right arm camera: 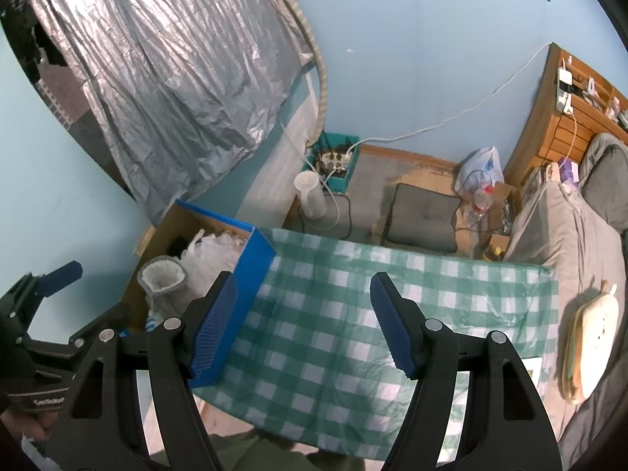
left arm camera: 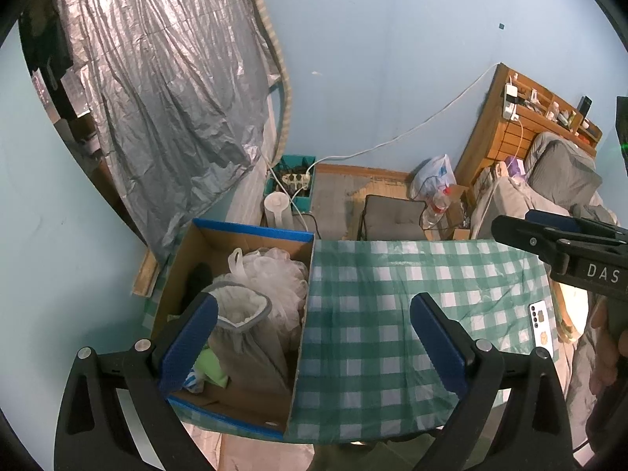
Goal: Organize soft objects
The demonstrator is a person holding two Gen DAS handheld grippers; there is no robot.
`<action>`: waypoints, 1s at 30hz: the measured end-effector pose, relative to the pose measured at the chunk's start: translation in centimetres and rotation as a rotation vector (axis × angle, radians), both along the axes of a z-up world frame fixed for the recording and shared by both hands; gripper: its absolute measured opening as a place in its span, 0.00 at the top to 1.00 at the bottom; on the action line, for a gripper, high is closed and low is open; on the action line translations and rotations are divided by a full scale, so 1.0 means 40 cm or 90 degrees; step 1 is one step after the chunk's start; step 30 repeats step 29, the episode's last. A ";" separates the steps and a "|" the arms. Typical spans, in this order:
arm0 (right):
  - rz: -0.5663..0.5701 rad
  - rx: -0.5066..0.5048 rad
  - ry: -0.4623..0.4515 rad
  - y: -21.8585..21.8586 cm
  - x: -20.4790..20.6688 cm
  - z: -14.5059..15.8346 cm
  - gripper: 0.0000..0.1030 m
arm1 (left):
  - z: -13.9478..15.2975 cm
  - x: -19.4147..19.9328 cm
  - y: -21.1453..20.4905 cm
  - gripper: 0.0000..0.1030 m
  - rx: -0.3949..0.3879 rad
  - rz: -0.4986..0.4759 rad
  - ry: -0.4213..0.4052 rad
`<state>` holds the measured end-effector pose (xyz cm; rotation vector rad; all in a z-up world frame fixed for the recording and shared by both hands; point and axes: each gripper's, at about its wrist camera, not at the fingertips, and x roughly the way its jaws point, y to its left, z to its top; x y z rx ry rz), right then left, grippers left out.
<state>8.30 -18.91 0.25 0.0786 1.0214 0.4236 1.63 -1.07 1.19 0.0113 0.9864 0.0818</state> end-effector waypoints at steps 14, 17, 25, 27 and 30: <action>0.001 0.001 0.003 -0.002 -0.002 -0.002 0.32 | -0.005 -0.002 -0.001 0.03 0.007 -0.003 0.005; 0.002 0.001 0.002 -0.004 -0.002 -0.002 0.32 | -0.004 -0.002 -0.002 0.03 0.007 -0.003 0.005; 0.002 0.001 0.003 -0.002 -0.003 -0.004 0.32 | -0.007 -0.010 0.012 0.03 0.003 0.004 -0.001; 0.001 0.002 0.003 0.000 -0.006 -0.005 0.32 | -0.007 -0.012 0.014 0.03 0.003 0.005 0.000; 0.002 0.001 0.004 0.001 -0.006 -0.005 0.32 | -0.008 -0.009 0.014 0.03 0.005 0.004 0.007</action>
